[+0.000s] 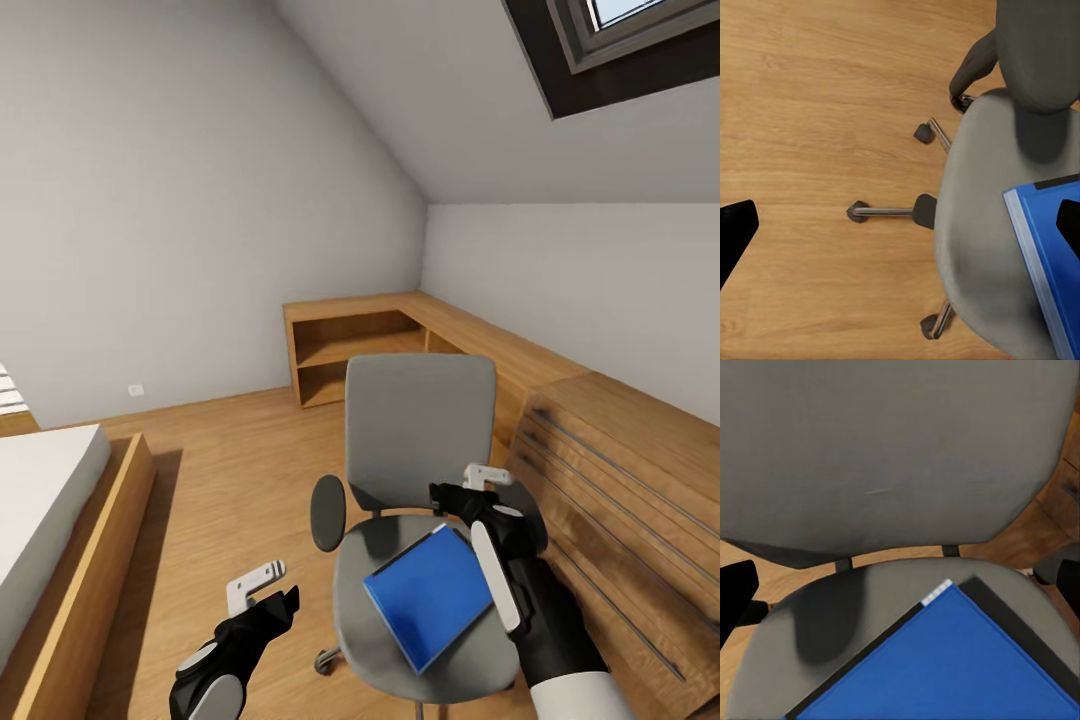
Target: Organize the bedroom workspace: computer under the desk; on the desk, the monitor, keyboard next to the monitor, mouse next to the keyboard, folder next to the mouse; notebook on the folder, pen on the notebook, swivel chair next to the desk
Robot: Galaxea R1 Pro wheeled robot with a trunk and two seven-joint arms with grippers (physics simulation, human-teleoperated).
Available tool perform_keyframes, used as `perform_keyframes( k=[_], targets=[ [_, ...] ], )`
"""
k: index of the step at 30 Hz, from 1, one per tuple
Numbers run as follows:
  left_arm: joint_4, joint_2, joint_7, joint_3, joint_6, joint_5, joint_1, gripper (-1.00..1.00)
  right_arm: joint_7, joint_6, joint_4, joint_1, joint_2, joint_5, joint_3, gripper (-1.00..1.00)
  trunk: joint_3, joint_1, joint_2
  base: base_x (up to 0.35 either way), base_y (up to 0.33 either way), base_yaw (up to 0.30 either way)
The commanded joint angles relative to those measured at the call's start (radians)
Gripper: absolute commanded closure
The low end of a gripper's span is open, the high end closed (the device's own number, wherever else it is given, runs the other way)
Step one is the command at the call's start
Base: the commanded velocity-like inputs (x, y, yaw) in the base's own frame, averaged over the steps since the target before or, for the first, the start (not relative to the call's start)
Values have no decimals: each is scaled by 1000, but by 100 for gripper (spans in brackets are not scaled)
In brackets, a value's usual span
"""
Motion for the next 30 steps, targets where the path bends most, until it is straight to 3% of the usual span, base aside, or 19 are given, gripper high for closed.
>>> perform_keyframes(
  k=[1, 4, 11, 22, 30],
  targets=[
    [-1, 1, 7, -2, 3, 5, -1, -100, -10, -6, 13, -1, 0, -6, 4, -100, -1, 0, -1, 0, 0, 4],
    [-1, 1, 7, -2, 3, 4, -1, -100, -10, -33, 63, -2, 0, 19, 12, -100, -1, 0, -1, 0, 0, 2],
    [-1, 1, 7, -2, 3, 4, -1, -100, -9, -169, 276, -17, 5, 159, 31, -100, -1, 0, -1, 0, 0, 0],
    [-1, 1, 6, -4, -19, 4, -1, -100, -8, -317, 534, -124, 7, 193, 34, -100, -1, 0, -1, 24, 27, 0],
    [-1, 1, 6, -5, -24, 5, -1, -100, -8, -345, 578, -143, 8, 195, 34, -100, -1, 0, -1, 186, 162, 0]
  ],
)
